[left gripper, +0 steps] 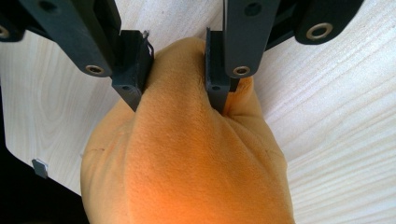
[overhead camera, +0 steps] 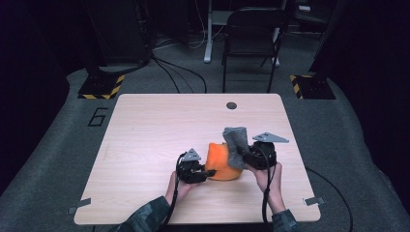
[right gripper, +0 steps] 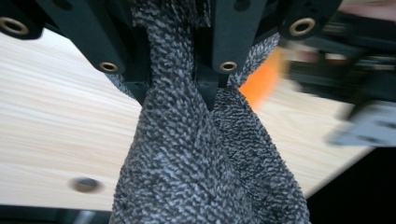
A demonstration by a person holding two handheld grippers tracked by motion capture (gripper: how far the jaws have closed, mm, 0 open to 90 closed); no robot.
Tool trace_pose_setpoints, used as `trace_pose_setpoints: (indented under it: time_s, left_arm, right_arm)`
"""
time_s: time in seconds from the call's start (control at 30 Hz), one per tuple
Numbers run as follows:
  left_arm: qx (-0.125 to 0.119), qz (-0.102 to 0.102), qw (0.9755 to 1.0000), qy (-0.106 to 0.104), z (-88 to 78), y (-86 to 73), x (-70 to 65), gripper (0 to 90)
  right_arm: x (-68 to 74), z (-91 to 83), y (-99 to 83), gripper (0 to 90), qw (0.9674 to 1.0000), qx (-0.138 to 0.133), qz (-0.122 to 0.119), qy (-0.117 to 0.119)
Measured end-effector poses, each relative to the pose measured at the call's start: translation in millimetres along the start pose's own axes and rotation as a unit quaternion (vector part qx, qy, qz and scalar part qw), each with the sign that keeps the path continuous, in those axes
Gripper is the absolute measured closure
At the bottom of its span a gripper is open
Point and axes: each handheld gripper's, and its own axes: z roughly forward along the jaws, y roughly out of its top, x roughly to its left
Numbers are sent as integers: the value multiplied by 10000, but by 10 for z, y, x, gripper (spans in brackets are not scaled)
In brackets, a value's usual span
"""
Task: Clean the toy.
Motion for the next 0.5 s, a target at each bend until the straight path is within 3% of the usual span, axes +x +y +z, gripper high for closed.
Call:
trace_pose_setpoints:
  time_s: [0.1, 0.13, 0.2, 0.3, 0.47, 0.5]
  left_arm:
    - [-40, 110, 9999, 45, 8, -1, -30, 667]
    - [5, 234, 9997, 68, 6, 4, -46, 668]
    - [66, 368, 9993, 93, 6, 7, -66, 668]
    - [57, 316, 9995, 66, 21, -1, -43, 668]
    - [29, 315, 9995, 66, 27, 0, -39, 668]
    - [43, 319, 9995, 55, 25, 1, -36, 669]
  right_arm:
    - [186, 74, 16, 745, 9994, -39, -31, 346]
    - [224, 119, 2, 745, 9993, 15, -66, 361]
    - [255, 253, -62, 745, 9993, 246, -191, 212]
    - [225, 396, -171, 745, 9983, 370, -438, -98]
    - [180, 369, -176, 741, 9953, 421, -764, -425]
    - [158, 364, -184, 741, 9956, 426, -721, -419]
